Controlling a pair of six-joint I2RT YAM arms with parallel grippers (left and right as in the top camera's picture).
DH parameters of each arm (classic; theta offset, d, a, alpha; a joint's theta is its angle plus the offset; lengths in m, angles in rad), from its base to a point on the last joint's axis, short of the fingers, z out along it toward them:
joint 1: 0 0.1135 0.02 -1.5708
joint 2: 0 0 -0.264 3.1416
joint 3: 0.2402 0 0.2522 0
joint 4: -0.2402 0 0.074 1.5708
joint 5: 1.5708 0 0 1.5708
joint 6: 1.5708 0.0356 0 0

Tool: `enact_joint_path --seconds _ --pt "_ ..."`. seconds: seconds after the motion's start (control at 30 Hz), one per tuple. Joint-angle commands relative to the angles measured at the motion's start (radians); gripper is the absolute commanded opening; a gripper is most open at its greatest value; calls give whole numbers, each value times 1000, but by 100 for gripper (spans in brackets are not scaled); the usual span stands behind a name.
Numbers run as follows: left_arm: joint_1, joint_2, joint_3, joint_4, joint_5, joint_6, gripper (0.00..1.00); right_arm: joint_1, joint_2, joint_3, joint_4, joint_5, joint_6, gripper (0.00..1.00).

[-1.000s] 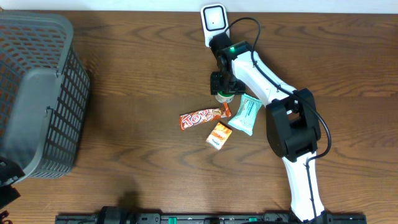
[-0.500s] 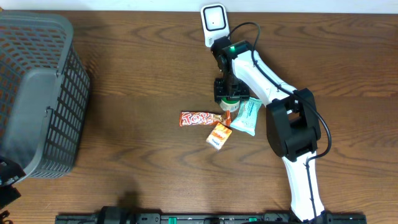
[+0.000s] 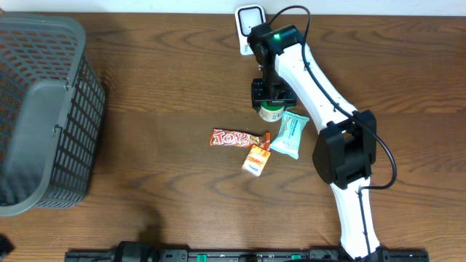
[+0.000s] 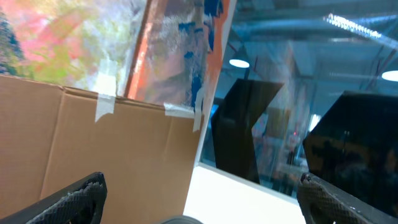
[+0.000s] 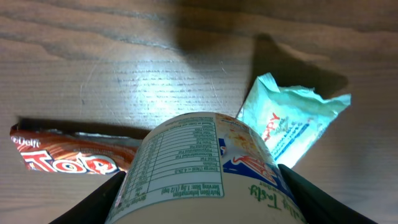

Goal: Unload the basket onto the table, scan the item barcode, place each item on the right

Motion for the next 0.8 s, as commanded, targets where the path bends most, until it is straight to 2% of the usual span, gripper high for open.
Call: enact_joint_path --seconds 0.0,0.3,0.77 --pt "5 -41 -2 -1 -9 -6 98 -5 -16 33 -24 -5 -14 43" --pt "5 -98 -2 -18 -9 -5 98 -5 -50 33 -34 -4 -45 40" --pt "5 -102 -2 -20 -9 -5 98 -5 -303 33 -69 32 -70 38"
